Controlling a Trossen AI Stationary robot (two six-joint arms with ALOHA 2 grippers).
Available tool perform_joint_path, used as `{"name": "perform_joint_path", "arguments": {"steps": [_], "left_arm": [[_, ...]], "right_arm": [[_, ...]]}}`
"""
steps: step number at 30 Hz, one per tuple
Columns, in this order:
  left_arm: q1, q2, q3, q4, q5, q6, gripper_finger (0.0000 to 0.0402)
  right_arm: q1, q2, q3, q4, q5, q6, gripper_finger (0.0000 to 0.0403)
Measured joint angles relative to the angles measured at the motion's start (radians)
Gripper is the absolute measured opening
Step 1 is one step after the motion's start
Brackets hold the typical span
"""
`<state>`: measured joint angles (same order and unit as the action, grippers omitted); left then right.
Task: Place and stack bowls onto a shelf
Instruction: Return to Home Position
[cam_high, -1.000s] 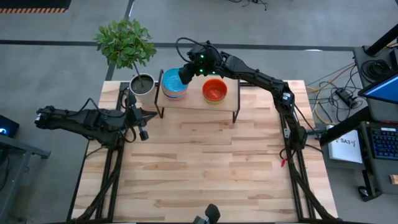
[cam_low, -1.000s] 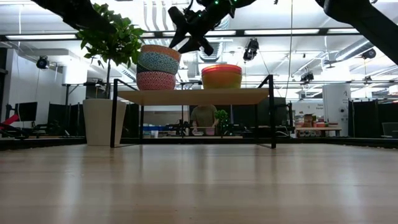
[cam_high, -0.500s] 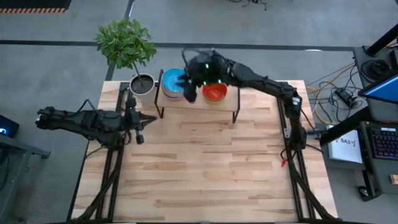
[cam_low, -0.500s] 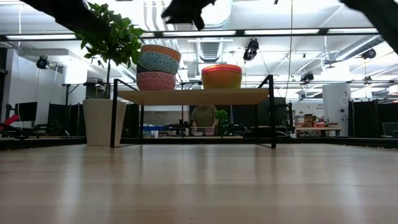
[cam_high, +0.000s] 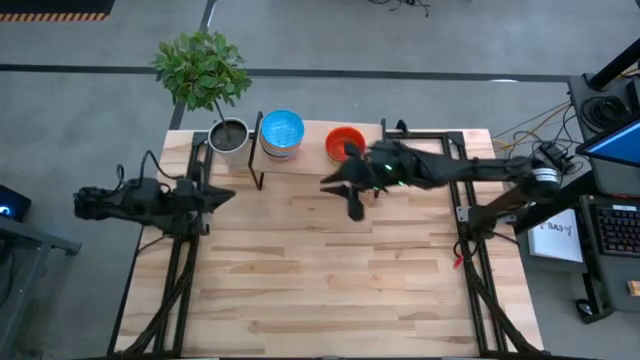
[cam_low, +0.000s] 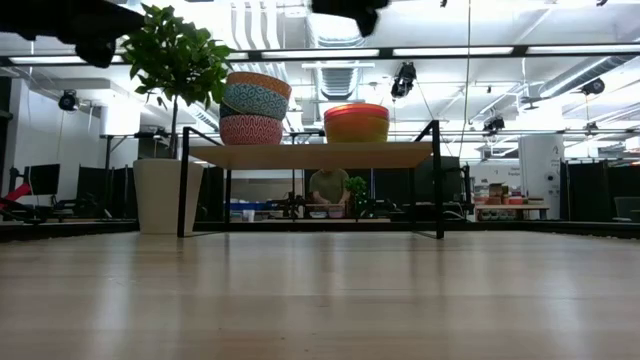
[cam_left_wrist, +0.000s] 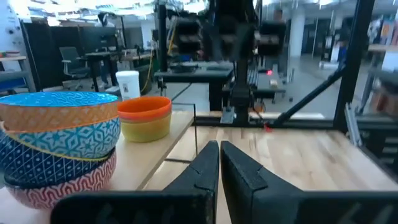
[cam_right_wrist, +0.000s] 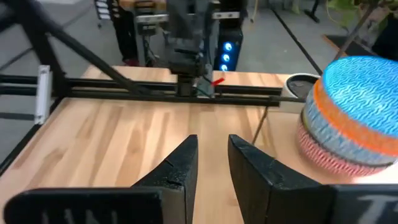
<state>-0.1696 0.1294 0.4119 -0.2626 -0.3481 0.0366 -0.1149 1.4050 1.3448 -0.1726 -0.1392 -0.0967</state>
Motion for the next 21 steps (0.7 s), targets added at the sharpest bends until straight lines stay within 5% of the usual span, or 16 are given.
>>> {"name": "perform_joint_path", "arguments": {"steps": [6,12,21], "left_arm": [[0.000,-0.123,-0.050,0.010,0.000,-0.011,0.0000],[0.000,-0.114,-0.060,0.031,-0.001,-0.041,0.0000],[0.000,-0.127,-0.123,0.049,-0.001,-0.083,0.0000]], "right_arm": [[0.029,-0.192,-0.345,0.227,0.001,0.038,0.0070],[0.032,-0.391,-0.644,0.411,0.001,0.066,0.0072],[0.032,-0.723,-0.969,0.497,0.009,0.084,0.0070]]}}
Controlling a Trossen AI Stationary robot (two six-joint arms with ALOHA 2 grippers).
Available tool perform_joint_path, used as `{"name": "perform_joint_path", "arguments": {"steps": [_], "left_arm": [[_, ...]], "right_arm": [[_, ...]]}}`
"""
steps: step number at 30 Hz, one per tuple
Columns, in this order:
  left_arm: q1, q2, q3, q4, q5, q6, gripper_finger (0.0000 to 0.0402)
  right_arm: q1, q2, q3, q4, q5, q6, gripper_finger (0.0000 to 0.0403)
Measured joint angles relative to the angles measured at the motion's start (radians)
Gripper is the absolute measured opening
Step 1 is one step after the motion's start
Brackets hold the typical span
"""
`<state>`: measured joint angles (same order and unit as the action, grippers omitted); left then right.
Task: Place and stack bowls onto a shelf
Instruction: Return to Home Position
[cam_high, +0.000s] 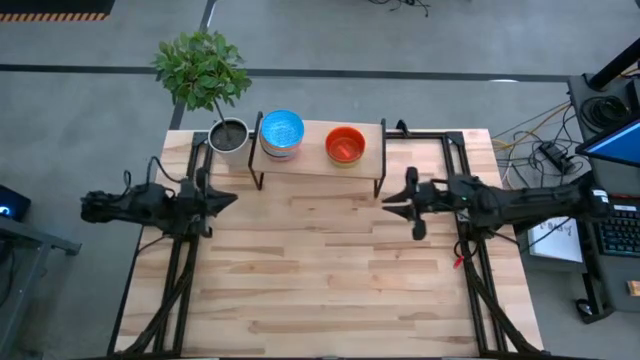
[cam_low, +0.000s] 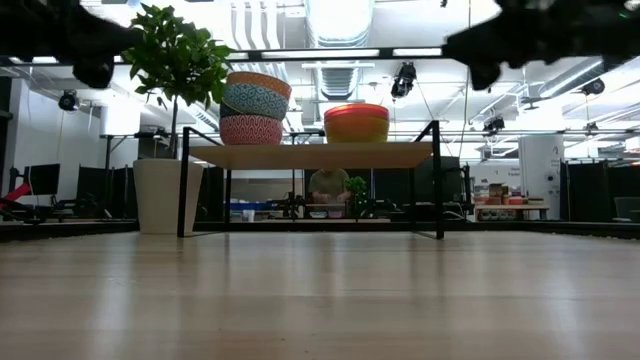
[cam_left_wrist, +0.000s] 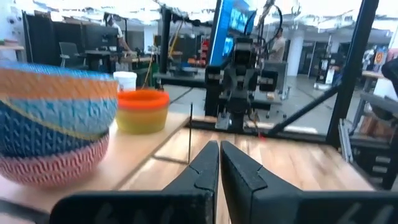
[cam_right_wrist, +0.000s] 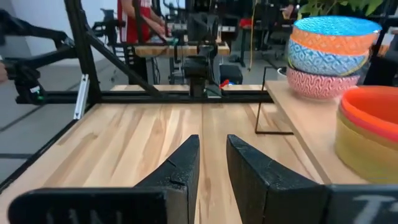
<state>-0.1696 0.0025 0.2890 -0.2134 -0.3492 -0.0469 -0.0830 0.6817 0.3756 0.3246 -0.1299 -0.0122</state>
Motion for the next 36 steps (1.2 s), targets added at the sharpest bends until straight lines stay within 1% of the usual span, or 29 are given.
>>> {"name": "perform_joint_path", "arguments": {"steps": [5,8,14,15,16,19,20,21,23,24,26,31,33,36], "left_arm": [[0.000,-0.002,-0.085,0.020,0.000,-0.015,0.0000],[0.000,-0.003,-0.129,0.059,0.000,-0.016,0.0000],[0.000,-0.002,-0.141,0.145,0.013,-0.042,0.0000],[0.000,-0.002,-0.148,0.177,0.042,-0.042,0.0000],[0.000,-0.002,-0.159,0.218,0.099,-0.042,0.0000],[0.000,-0.003,-0.219,0.400,0.352,-0.016,0.0000],[0.000,-0.003,-0.245,0.469,0.412,-0.015,0.0000],[0.000,-0.003,-0.269,0.533,0.446,-0.015,0.0000],[0.000,-0.001,-0.276,0.553,0.448,-0.011,0.0000],[0.000,0.004,-0.272,0.553,0.433,-0.011,0.0000],[0.000,0.009,-0.270,0.550,0.384,0.000,0.0000],[0.000,0.024,-0.270,0.515,0.245,0.038,0.0000],[0.002,0.032,-0.270,0.480,0.226,0.032,0.0000],[0.001,0.042,-0.270,0.456,0.226,0.031,0.0000]], "right_arm": [[0.000,-0.198,-0.130,-0.008,0.014,0.015,0.0068],[0.000,-0.321,-0.198,-0.030,0.026,0.022,0.0068],[0.000,-0.549,-0.279,-0.131,0.022,0.007,0.0068],[0.002,-0.580,-0.285,-0.152,0.016,-0.007,0.0068],[0.003,-0.611,-0.291,-0.176,0.005,-0.019,0.0068],[0.010,-0.681,-0.302,-0.232,-0.031,-0.064,0.0068],[0.011,-0.680,-0.317,-0.257,-0.043,-0.084,0.0068],[0.014,-0.682,-0.321,-0.286,-0.059,-0.095,0.0068],[0.018,-0.668,-0.322,-0.253,-0.095,-0.135,0.0068],[0.020,-0.666,-0.332,-0.250,-0.107,-0.146,0.0068],[0.022,-0.669,-0.359,-0.250,-0.119,-0.167,0.0068],[0.024,-0.660,-0.363,-0.271,-0.167,-0.221,0.0068],[0.024,-0.660,-0.363,-0.270,-0.180,-0.223,0.0068],[0.024,-0.660,-0.363,-0.271,-0.176,-0.193,0.0068]]}}
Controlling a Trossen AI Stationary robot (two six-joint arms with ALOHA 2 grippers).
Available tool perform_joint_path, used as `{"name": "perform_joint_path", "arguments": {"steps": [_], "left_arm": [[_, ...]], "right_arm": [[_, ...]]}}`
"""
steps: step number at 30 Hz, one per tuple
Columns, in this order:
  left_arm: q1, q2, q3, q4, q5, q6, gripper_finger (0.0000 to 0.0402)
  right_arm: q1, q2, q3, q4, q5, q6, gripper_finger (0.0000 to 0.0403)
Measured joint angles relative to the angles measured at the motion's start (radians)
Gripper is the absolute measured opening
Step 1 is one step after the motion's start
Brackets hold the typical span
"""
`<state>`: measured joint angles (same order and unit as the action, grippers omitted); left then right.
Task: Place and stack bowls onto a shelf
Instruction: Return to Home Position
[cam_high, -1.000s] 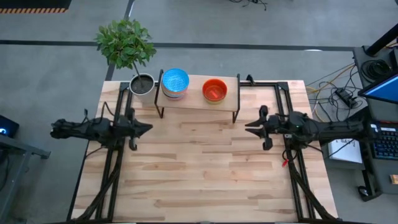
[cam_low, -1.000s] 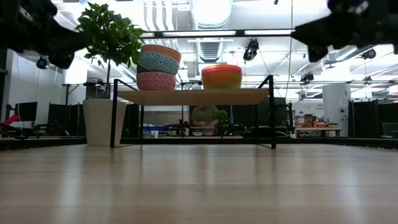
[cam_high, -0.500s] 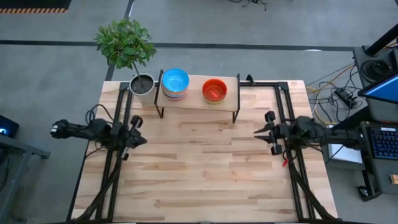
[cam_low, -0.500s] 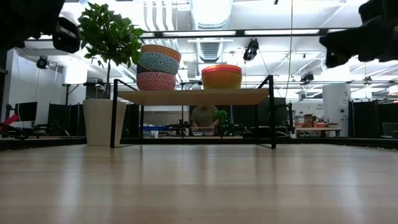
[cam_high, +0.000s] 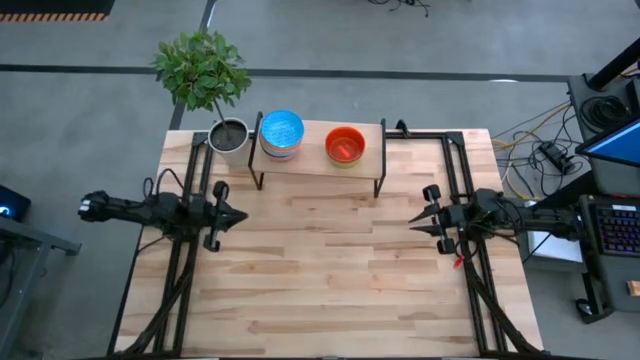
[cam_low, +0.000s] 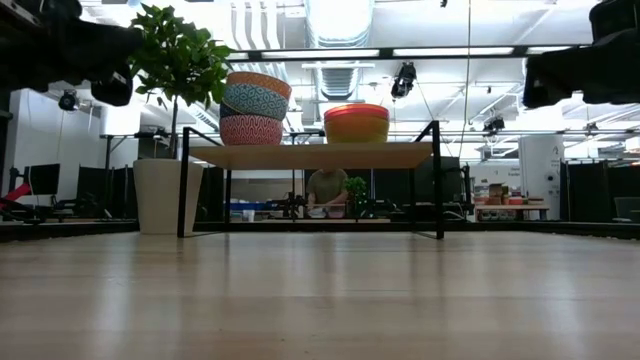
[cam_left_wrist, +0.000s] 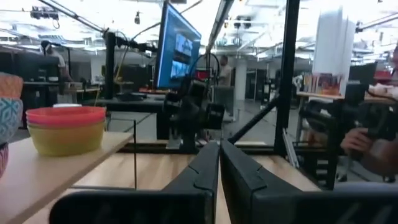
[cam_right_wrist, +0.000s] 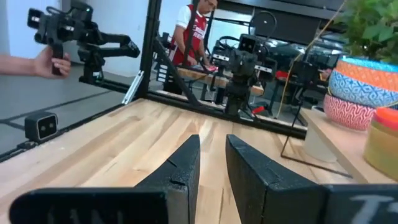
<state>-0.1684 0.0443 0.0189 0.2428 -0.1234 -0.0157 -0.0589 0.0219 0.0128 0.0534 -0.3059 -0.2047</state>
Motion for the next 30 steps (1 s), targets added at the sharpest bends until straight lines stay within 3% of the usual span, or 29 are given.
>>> {"name": "perform_joint_path", "arguments": {"steps": [30], "left_arm": [[0.000,0.114,0.000,-0.019,0.000,0.006,0.0000]], "right_arm": [[0.000,0.006,-0.002,-0.002,0.002,0.022,0.0068]]}}
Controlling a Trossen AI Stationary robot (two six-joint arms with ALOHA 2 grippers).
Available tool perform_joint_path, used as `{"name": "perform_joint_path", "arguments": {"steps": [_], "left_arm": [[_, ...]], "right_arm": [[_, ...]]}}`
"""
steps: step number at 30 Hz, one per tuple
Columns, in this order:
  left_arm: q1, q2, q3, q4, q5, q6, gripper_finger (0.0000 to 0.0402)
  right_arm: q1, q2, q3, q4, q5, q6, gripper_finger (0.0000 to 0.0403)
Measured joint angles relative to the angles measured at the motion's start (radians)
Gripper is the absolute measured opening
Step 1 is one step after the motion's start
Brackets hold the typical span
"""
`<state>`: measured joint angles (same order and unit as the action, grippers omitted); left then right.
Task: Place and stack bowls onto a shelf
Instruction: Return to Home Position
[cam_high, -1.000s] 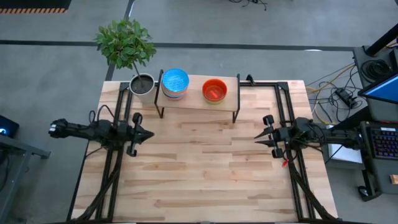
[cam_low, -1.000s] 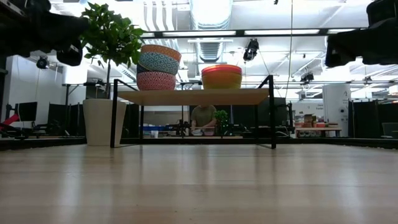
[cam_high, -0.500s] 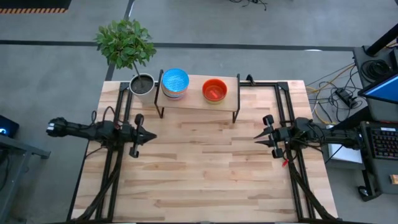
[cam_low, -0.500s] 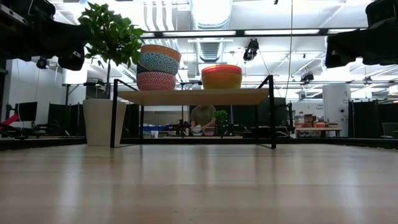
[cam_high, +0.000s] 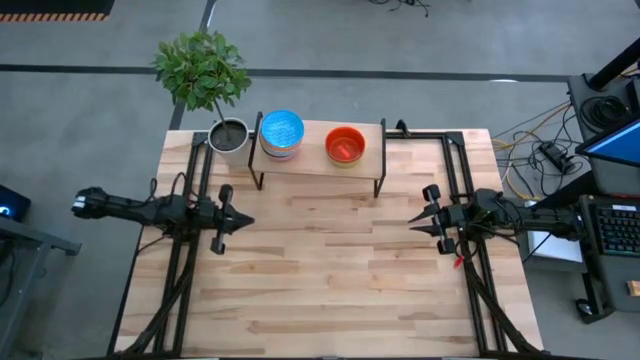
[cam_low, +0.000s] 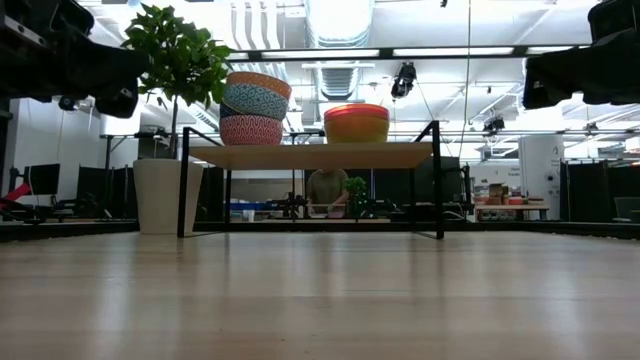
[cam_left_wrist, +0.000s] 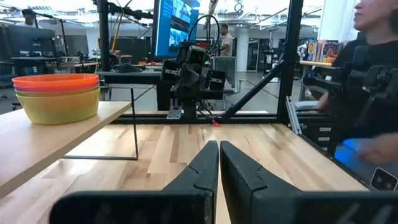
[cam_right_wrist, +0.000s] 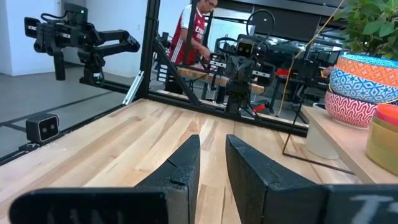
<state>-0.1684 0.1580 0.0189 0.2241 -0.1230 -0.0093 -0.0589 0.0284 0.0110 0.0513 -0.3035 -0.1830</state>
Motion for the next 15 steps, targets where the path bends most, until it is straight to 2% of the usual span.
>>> {"name": "perform_joint_path", "arguments": {"steps": [15], "left_arm": [[0.000,0.047,0.000,-0.002,0.000,0.000,0.0000]], "right_arm": [[0.000,0.000,0.000,0.000,0.000,0.000,0.0068]]}}
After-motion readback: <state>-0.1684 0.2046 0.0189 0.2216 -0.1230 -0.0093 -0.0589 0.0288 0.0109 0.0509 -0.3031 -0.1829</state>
